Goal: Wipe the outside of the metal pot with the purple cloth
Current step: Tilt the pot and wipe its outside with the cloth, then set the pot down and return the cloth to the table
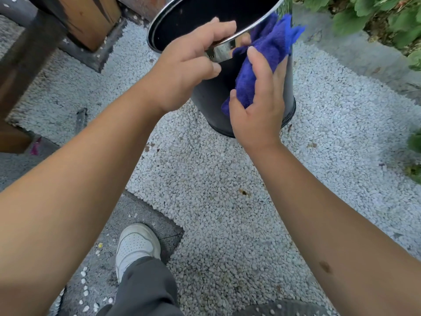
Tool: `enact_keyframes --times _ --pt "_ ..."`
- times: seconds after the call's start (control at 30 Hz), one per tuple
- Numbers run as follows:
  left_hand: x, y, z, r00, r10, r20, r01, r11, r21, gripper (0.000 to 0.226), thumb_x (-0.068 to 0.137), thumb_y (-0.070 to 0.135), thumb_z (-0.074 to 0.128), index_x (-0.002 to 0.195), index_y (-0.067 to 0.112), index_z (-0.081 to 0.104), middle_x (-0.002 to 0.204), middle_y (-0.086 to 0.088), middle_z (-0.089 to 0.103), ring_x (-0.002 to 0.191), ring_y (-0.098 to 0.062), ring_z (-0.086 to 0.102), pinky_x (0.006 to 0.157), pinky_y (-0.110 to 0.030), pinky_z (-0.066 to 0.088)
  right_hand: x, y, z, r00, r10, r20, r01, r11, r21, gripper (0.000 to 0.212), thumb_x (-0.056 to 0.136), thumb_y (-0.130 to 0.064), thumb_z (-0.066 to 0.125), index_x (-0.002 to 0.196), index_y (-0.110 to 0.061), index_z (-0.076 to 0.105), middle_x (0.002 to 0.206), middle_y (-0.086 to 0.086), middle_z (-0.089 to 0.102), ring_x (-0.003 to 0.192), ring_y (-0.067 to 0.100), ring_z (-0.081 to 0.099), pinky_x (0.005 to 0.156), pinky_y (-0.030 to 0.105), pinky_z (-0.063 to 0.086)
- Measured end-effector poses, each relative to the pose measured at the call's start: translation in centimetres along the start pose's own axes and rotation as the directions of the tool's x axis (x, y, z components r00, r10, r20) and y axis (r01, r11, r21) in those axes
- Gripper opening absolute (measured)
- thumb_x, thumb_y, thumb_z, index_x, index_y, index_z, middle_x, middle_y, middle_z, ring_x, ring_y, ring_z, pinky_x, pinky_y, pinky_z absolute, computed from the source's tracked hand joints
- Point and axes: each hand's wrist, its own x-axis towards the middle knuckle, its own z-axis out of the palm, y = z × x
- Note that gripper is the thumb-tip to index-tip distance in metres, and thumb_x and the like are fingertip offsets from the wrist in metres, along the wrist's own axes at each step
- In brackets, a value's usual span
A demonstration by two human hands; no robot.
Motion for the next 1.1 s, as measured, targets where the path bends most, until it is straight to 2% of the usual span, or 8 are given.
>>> enact_keyframes --times 0.27,0.43,0.67,0.73,0.8,0.9,1.0,1.1 --pt "0.1 0.0 -0.1 0.998 0.015 -0.068 -0.023 0.993 -0.112 0.063 0.083 0.038 0.048 0.139 0.008 0.049 0.144 -0.014 0.052 0.146 -0.022 0.034 0.121 -0.038 0.025 -2.0 2.4 1.0 0.843 -0.398 0.361 0.490 0.845 -0.215 0.047 0.080 0.010 0.054 0.121 -0.010 0.066 0.135 0.028 0.053 0.123 0.046 0.048 0.094 0.052 0.040" --pt "-0.9 0.2 1.6 1.000 0.027 0.005 -0.026 0.985 -0.169 0.048 0.091 0.011 0.050 0.138 0.010 0.043 0.145 -0.020 0.048 0.149 -0.026 0.028 0.111 -0.023 0.037 -6.7 3.1 0.7 0.770 -0.006 0.638 0.125 0.982 -0.142 0.055 0.075 0.005 0.056 0.124 -0.018 0.064 0.123 0.013 0.061 0.104 0.037 0.058 0.085 0.042 0.051" --pt "-2.3 0.3 5.0 0.980 0.085 0.177 -0.101 0.991 0.082 0.051 0.090 0.019 0.057 0.140 0.015 0.051 0.153 0.009 0.033 0.149 -0.007 0.020 0.121 -0.031 0.018 -3.0 5.8 -6.1 -0.006 0.353 0.936 0.444 0.840 -0.313 0.026 0.074 -0.018 0.054 0.094 -0.034 0.062 0.093 -0.003 0.060 0.087 0.024 0.059 0.071 0.041 0.054" --pt "-2.3 0.4 4.2 0.995 0.084 0.059 -0.086 0.996 0.023 0.049 0.090 0.015 0.058 0.138 0.016 0.049 0.156 -0.008 0.036 0.149 -0.009 0.023 0.120 -0.024 0.020 -1.4 6.5 -9.3 0.001 0.446 0.895 0.469 0.790 -0.394 0.014 0.073 -0.024 0.058 0.085 -0.031 0.058 0.087 -0.005 0.061 0.083 0.022 0.059 0.070 0.037 0.053" --pt "-1.7 0.0 2.4 0.968 0.064 -0.243 -0.052 0.997 0.054 0.042 0.090 0.012 0.056 0.131 0.018 0.051 0.145 -0.009 0.048 0.138 0.002 0.036 0.114 -0.015 0.026 0.6 7.3 -12.4 0.134 0.489 0.862 0.348 0.791 -0.503 0.007 0.079 -0.027 0.066 0.080 -0.029 0.059 0.083 -0.007 0.065 0.086 0.020 0.062 0.073 0.034 0.049" --pt "0.4 -1.1 -1.1 0.763 -0.128 -0.634 0.219 0.973 0.068 0.032 0.086 0.021 0.056 0.118 0.019 0.054 0.120 0.002 0.057 0.108 -0.001 0.054 0.099 -0.023 0.045 3.6 7.5 -15.9 0.411 0.568 0.713 -0.149 0.813 -0.563 0.032 0.079 -0.056 0.070 0.075 -0.025 0.069 0.071 -0.007 0.070 0.074 0.013 0.064 0.068 0.029 0.044" --pt "2.3 -1.7 -3.3 0.739 -0.463 -0.489 0.510 0.859 -0.043 0.039 0.089 0.030 0.059 0.126 0.021 0.051 0.108 0.001 0.059 0.090 -0.015 0.059 0.081 -0.034 0.052 5.2 6.4 -17.1 0.442 0.671 0.596 -0.651 0.697 -0.301 0.073 0.049 -0.088 0.065 0.069 -0.018 0.068 0.063 0.002 0.067 0.058 0.019 0.058 0.065 0.032 0.043" --pt "3.1 -1.7 -3.1 0.754 -0.586 -0.296 0.621 0.783 0.032 0.040 0.096 0.023 0.058 0.134 0.016 0.049 0.112 -0.010 0.067 0.080 -0.018 0.072 0.073 -0.041 0.062 6.6 5.1 -15.7 0.384 0.659 0.646 -0.778 0.608 -0.159 0.079 0.038 -0.091 0.065 0.065 -0.017 0.065 0.062 0.006 0.061 0.054 0.022 0.054 0.060 0.033 0.041"
